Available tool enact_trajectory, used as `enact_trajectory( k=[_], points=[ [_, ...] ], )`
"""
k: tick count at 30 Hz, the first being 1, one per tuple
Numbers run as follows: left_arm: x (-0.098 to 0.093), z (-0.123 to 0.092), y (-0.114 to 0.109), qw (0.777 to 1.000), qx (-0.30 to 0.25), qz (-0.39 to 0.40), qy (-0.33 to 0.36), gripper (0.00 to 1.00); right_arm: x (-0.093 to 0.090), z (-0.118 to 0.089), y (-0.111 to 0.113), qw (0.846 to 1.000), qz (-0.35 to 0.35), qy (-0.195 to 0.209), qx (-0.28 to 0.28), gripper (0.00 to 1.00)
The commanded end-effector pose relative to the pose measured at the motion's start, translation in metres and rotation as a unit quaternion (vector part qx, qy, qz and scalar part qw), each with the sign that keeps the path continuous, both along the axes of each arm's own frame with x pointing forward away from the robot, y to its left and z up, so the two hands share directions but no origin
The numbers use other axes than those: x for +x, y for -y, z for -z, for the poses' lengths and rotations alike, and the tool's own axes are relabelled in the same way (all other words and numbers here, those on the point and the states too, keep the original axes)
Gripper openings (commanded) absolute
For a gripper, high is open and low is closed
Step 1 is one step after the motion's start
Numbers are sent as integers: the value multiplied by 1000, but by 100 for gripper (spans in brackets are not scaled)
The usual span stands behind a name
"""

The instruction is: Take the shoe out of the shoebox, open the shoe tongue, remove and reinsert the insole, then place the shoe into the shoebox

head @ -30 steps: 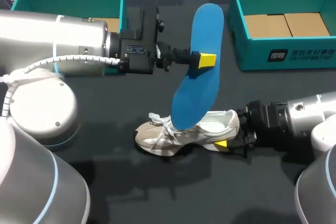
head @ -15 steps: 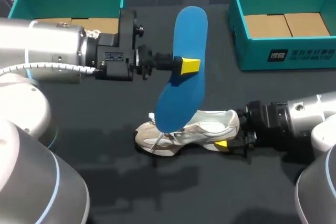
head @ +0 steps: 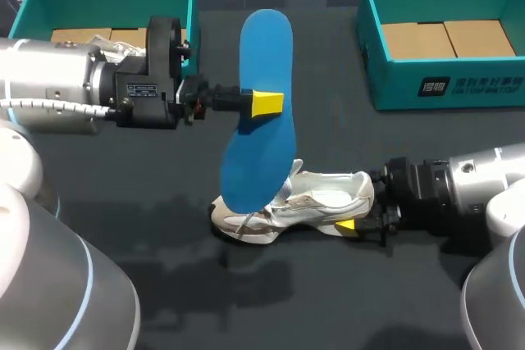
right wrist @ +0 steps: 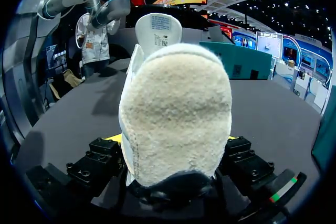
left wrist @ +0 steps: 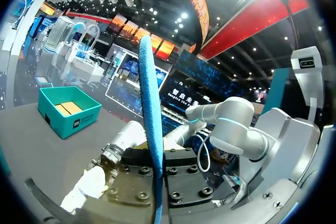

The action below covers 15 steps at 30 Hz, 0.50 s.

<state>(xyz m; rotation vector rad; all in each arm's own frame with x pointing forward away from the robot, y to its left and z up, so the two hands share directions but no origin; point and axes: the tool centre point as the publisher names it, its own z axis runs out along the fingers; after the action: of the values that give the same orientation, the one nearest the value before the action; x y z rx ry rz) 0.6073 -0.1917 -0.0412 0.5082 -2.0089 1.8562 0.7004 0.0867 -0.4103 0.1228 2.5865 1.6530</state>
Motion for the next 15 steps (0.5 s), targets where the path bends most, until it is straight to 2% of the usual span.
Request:
enact_trajectory(
  k=[1,6,15],
  points=[
    [-17,2,-19,1000,-9,-11,-3,0,-1,1,0,1000,0,0,-2,0],
    [-23,-2,-28,1000,-26,-10,-11,0,-1,1,0,1000,0,0,-2,0],
    [-25,-6,-30,1000,-22,-9,-15,0,-1,1,0,1000,0,0,-2,0]
  ],
)
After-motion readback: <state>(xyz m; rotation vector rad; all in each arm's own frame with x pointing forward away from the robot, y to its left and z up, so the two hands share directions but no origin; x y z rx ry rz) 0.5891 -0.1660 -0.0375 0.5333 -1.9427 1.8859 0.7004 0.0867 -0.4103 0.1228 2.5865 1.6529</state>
